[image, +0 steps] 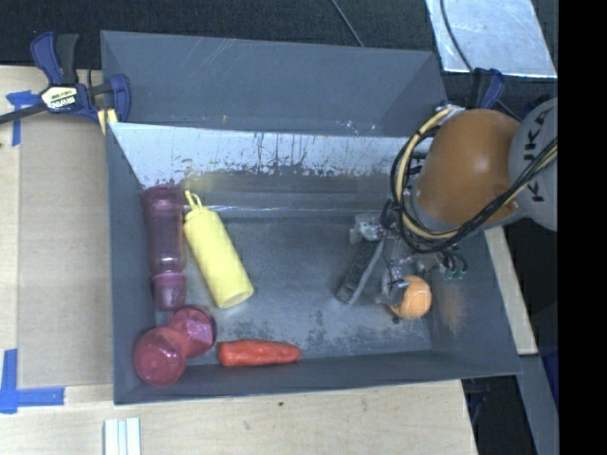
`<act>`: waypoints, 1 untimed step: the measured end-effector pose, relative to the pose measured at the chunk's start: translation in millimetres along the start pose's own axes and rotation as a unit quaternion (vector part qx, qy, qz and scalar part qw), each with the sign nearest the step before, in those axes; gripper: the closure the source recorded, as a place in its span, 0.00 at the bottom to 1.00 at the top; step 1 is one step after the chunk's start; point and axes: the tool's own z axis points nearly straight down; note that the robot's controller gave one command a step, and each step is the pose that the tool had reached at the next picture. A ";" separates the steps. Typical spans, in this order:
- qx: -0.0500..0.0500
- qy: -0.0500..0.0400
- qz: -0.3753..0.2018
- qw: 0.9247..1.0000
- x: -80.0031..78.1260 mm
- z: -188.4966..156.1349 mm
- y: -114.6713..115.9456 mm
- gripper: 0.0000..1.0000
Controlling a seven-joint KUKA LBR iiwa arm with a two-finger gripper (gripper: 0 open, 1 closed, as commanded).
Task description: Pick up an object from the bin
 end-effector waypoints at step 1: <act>-0.001 0.000 -0.077 0.997 14.4 -18.3 -13.6 0.00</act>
Offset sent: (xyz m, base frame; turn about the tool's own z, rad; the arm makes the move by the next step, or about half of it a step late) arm -0.0005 0.0047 -0.0174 0.0529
